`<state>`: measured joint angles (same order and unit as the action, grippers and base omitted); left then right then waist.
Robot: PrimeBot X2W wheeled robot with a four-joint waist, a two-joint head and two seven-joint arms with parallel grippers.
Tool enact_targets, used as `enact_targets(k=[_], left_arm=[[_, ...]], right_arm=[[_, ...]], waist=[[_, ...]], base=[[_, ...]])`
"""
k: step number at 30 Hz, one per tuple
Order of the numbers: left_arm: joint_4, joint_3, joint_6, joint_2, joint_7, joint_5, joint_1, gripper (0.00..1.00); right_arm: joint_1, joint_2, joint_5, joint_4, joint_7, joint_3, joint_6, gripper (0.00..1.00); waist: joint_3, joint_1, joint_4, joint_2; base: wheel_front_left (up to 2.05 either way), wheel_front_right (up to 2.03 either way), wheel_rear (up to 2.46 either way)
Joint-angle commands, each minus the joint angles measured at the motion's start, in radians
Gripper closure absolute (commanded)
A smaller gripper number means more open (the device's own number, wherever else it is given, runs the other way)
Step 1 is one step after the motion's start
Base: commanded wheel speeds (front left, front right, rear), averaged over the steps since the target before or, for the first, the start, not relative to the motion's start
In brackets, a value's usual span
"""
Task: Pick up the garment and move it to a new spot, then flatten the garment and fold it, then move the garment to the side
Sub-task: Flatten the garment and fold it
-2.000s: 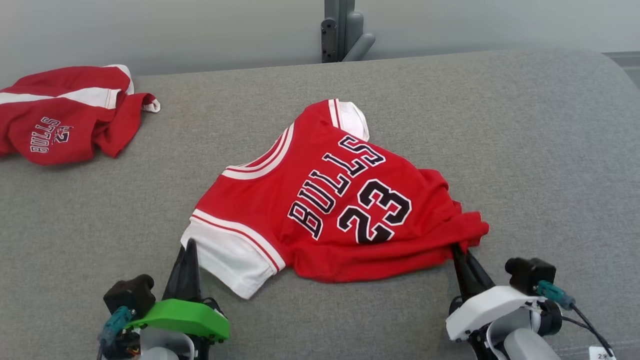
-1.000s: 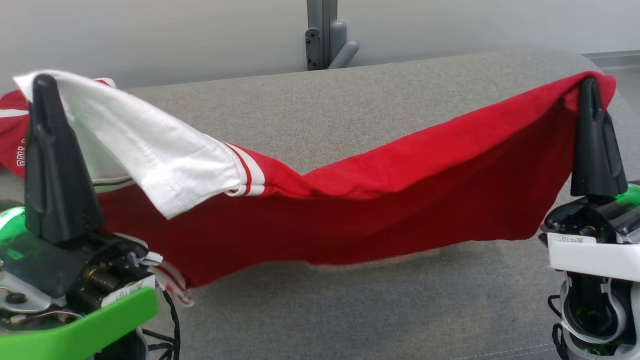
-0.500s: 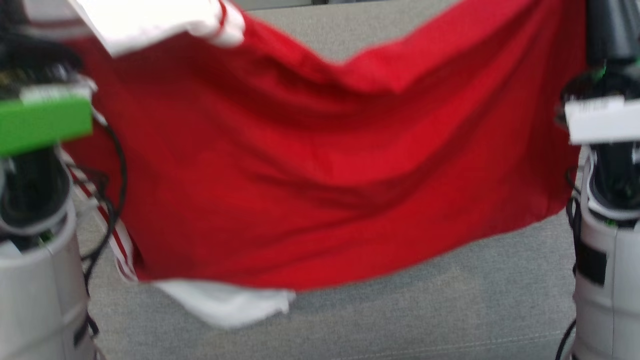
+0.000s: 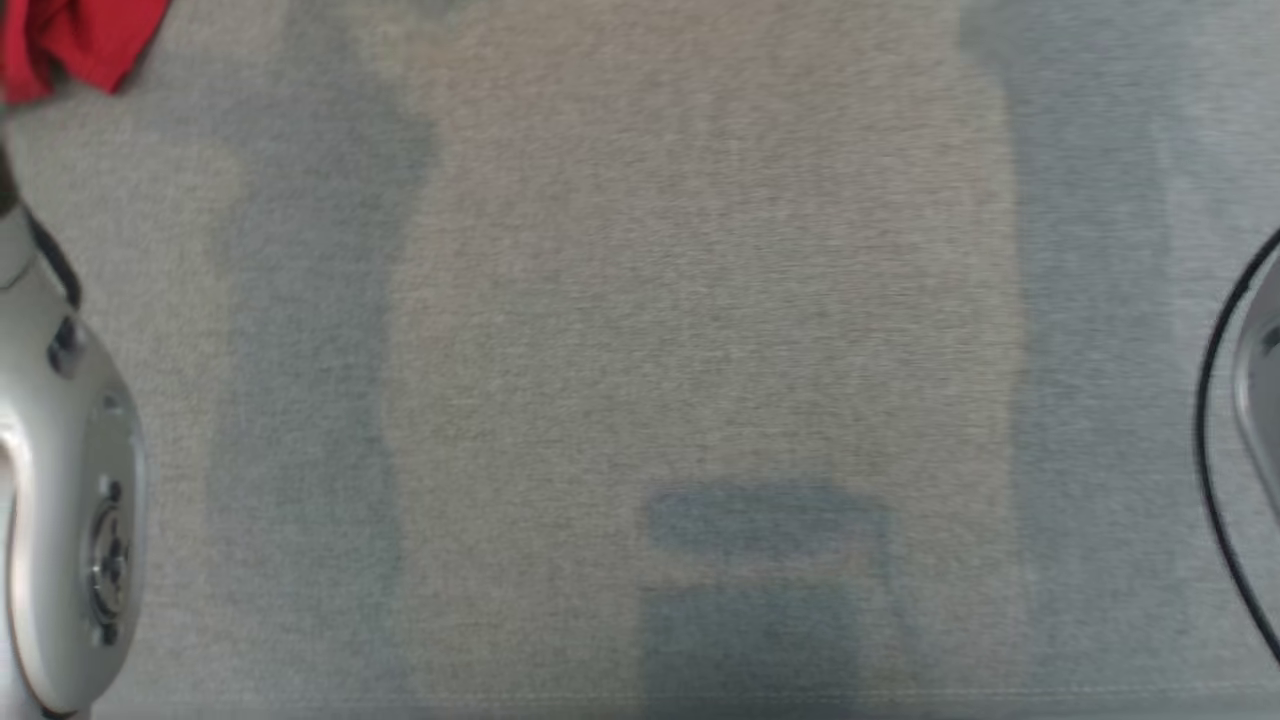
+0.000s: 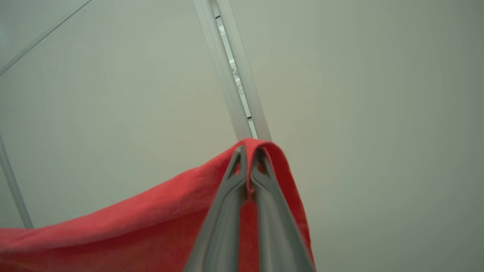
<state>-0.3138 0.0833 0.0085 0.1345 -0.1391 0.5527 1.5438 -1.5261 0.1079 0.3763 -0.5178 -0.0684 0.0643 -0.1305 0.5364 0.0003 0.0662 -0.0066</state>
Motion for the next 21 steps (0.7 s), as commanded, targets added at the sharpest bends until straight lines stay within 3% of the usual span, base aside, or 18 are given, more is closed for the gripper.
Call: enact_targets(k=[1, 12, 16, 21], left_arm=[[-0.059, 0.002, -0.014, -0.019, -0.036, 0.013, -0.002, 1.0], [-0.228, 0.012, -0.102, -0.071, -0.12, 0.088, -0.159, 1.0], [-0.192, 0.011, -0.128, -0.074, -0.128, 0.116, -0.254, 1.0], [-0.047, 0.01, -0.139, -0.067, -0.127, 0.147, -0.39, 1.0]], right_arm=[[-0.031, 0.019, -0.035, -0.089, -0.035, -0.002, 0.0, 1.0], [-0.028, 0.079, -0.059, -0.404, -0.153, 0.004, 0.0, 1.0], [0.018, 0.094, 0.014, -0.433, -0.166, -0.027, 0.0, 1.0], [0.093, 0.131, 0.138, -0.389, -0.131, -0.102, 0.0, 1.0]], waist=[[0.106, -0.0003, 0.108, 0.0066], [0.238, -0.0003, 0.164, 0.0066], [0.231, -0.0003, 0.152, 0.0066], [0.204, -0.0003, 0.132, 0.0066]], base=[[0.0, 0.0, 0.0], [0.0, 0.0, 0.0], [0.0, 0.0, 0.0], [0.0, 0.0, 0.0]])
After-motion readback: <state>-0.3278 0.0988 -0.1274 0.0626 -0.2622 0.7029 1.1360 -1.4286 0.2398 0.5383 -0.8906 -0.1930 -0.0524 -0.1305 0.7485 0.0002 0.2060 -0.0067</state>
